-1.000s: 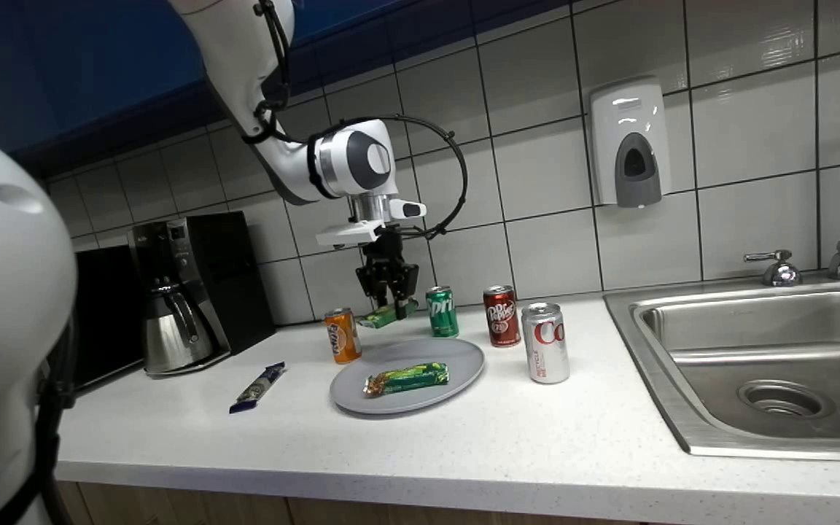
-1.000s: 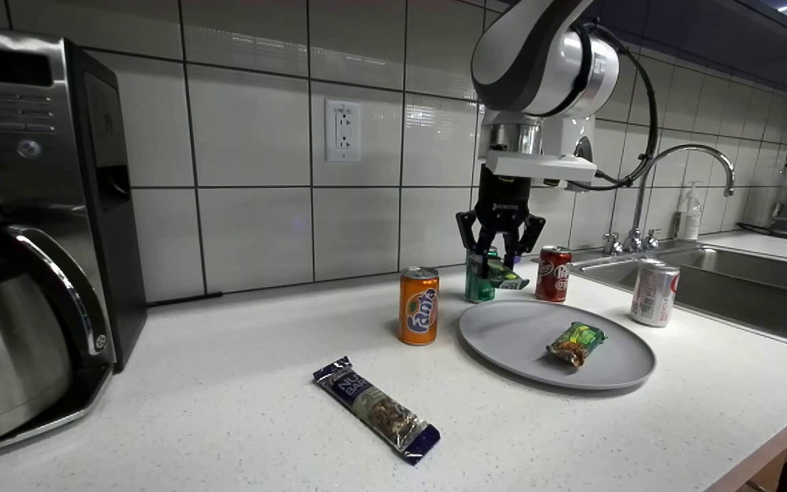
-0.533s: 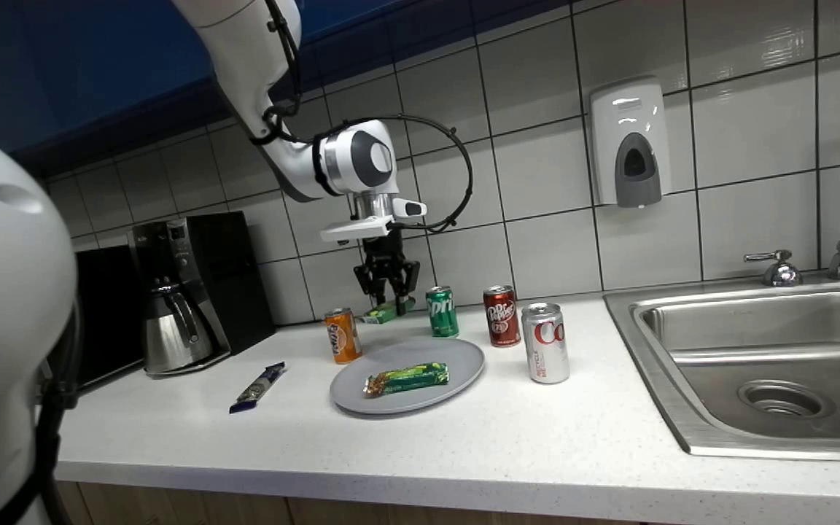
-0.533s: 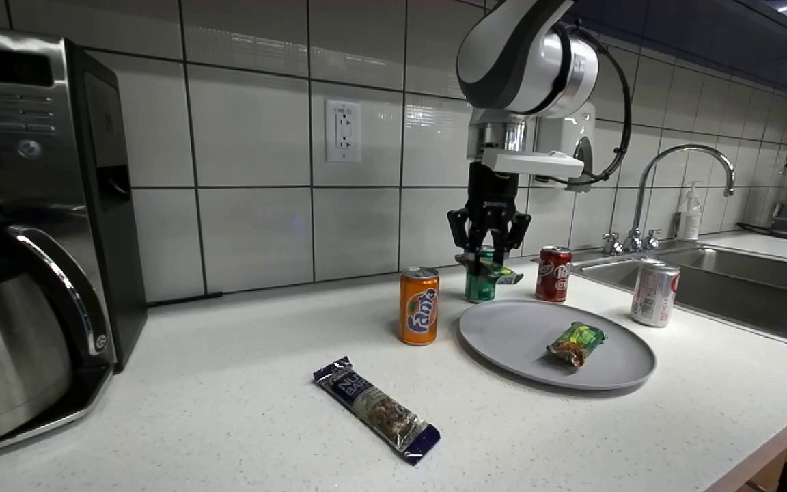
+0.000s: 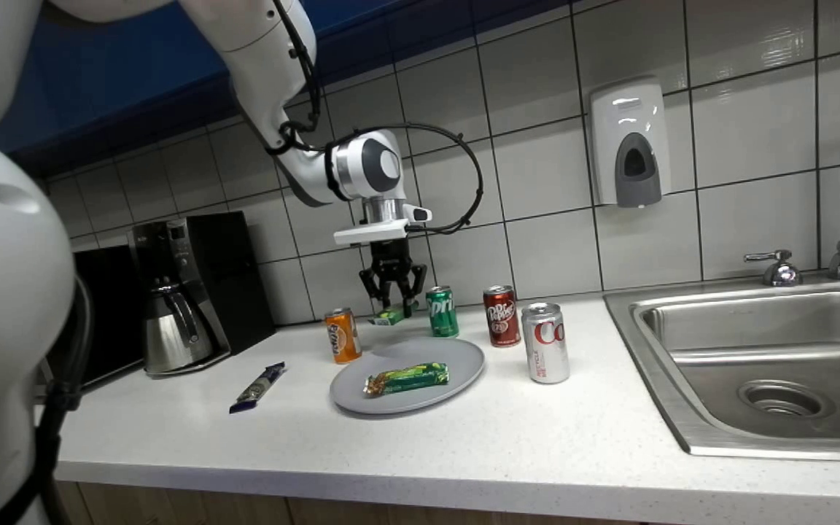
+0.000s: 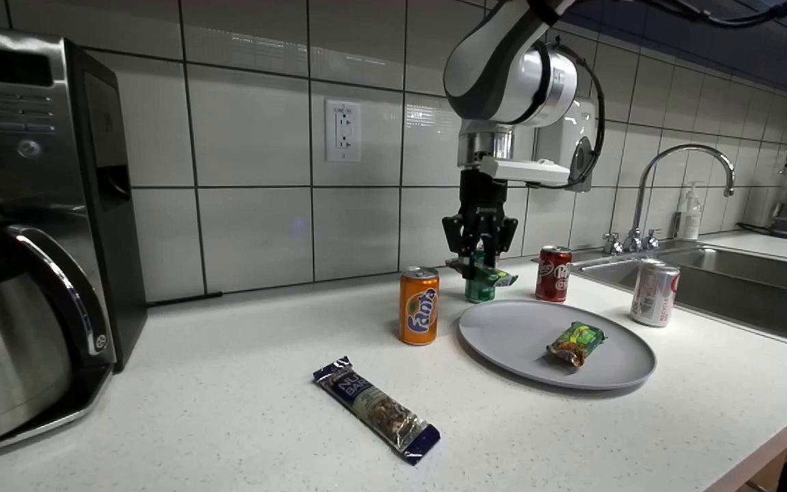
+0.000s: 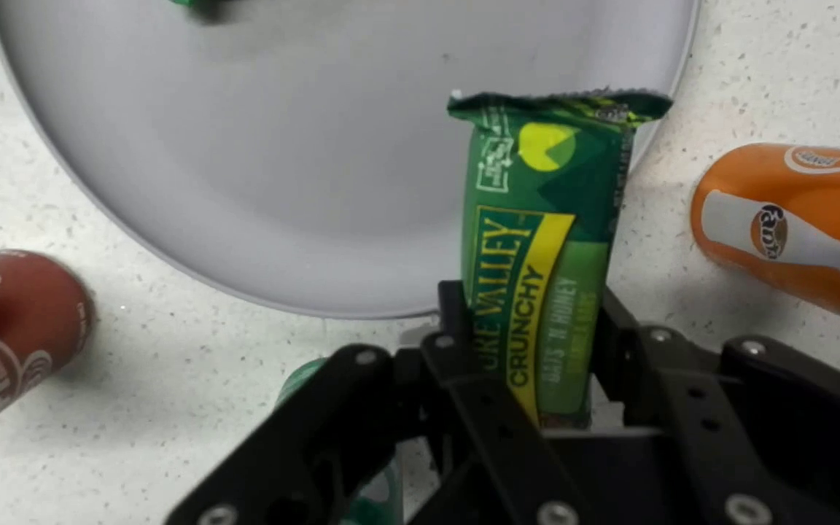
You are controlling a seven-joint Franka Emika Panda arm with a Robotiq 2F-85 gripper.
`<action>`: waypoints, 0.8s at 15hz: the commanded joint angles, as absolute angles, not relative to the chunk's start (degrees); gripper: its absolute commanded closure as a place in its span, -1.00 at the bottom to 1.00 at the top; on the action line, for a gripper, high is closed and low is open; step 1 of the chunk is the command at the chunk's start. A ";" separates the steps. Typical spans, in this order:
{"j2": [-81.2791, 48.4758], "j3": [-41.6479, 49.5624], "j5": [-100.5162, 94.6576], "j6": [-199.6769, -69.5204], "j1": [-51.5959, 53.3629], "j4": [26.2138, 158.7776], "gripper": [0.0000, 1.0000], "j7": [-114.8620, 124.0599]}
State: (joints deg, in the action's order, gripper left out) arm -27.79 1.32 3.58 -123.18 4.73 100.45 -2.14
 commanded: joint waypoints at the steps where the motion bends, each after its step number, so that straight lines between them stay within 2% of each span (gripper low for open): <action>1: -30.40 -0.22 1.53 -119.77 3.32 95.43 0.66 -4.83; 12: -32.97 -1.25 -3.86 -117.08 4.01 91.27 0.66 -10.66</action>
State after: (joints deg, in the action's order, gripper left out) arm -31.76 0.21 -1.71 -120.25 4.71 94.53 -8.03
